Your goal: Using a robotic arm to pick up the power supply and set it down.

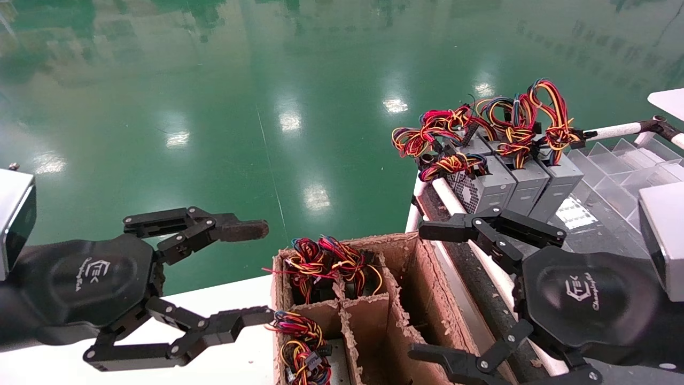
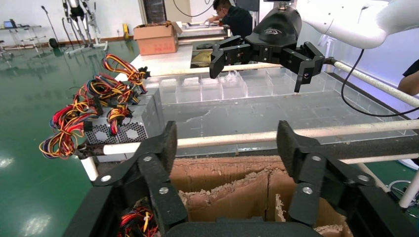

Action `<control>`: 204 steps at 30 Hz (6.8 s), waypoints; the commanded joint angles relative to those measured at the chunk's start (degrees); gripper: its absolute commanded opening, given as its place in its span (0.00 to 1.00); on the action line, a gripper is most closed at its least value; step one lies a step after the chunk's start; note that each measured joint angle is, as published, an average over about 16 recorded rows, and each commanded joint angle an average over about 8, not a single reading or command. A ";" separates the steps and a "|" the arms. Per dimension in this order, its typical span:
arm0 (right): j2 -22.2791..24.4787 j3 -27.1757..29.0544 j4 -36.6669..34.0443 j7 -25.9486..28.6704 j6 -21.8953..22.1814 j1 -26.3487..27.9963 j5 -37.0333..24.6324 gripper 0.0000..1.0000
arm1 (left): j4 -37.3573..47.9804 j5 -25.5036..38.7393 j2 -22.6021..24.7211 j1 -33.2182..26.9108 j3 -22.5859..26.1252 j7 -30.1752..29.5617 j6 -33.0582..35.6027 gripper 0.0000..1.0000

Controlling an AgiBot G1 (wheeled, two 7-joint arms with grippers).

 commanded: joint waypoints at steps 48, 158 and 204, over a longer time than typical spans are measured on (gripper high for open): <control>-0.50 -2.59 -0.15 3.26 3.17 -0.02 -4.83 1.00 | 0.01 0.00 0.00 0.00 0.01 0.00 0.00 1.00; 13.92 13.81 -12.86 -4.47 10.10 -5.99 3.31 0.00 | 0.01 -0.03 -0.01 -0.01 0.04 0.02 -0.01 1.00; 10.95 9.48 -3.63 -14.86 26.23 -8.92 -14.67 0.00 | 0.01 -0.04 -0.02 -0.02 0.06 0.03 -0.01 1.00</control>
